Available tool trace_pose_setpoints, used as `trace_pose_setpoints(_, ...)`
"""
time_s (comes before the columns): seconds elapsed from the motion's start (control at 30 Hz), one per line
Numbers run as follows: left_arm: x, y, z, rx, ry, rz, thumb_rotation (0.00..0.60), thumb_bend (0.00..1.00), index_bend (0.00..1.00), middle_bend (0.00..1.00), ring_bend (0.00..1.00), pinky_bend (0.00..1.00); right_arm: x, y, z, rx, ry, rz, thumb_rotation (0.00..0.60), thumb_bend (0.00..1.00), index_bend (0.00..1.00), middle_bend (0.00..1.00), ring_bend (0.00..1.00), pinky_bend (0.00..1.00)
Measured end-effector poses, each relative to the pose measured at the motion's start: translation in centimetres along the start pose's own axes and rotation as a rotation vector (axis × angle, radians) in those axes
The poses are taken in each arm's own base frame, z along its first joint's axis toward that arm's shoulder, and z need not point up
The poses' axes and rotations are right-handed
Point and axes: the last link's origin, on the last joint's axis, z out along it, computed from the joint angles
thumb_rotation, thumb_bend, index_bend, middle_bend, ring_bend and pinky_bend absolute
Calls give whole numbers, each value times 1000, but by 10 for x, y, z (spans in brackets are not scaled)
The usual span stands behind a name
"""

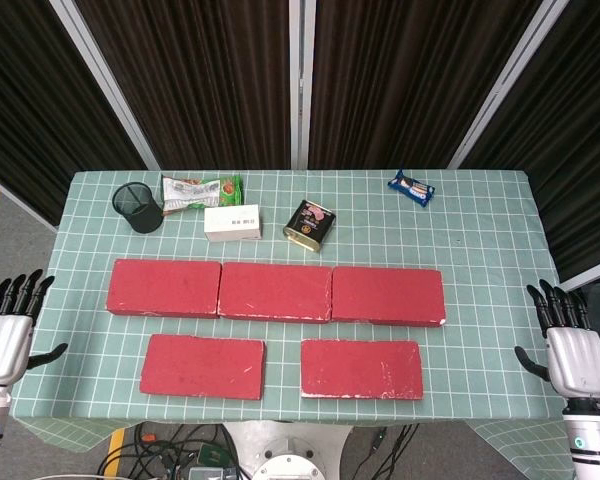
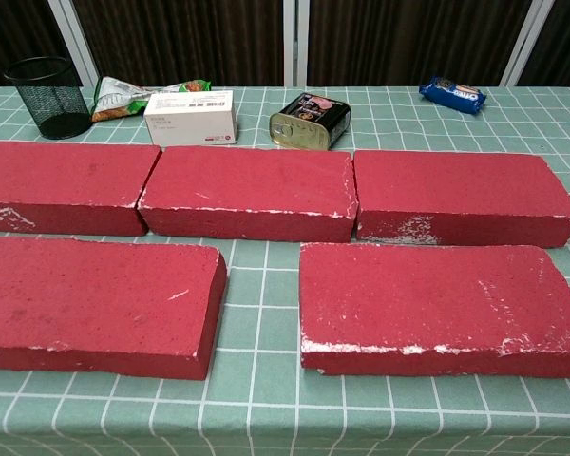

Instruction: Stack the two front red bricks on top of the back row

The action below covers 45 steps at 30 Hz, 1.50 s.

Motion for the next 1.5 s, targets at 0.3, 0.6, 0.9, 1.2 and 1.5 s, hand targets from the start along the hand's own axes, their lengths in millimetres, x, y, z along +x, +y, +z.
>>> trace_pose_setpoints(0.3,-3,4,-2,-8,-26,-37,600,0,82,9,0,0,2,1,1,-2,0,9,600,151,0,0,0,0)
trace_pose_setpoints(0.6,1,25,-7,-68,-107,-123,600,0,82,9,0,0,5,4,2,1,-1,12,600,153,0,0,0,0)
trace_pose_setpoints(0.9,-5,72,-8,-208,-279,-182,600,0,80,9,0,0,8,11,7,-17,10,31,600,152,0,0,0,0)
trace_pose_setpoints(1.2,-20,122,2,-359,-430,-239,600,0,73,9,0,0,6,15,8,-28,6,35,600,153,0,0,0,0)
trace_pose_setpoints(1.5,-26,156,3,-420,-513,-226,600,0,67,9,0,0,3,20,8,-46,2,44,600,152,0,0,0,0)
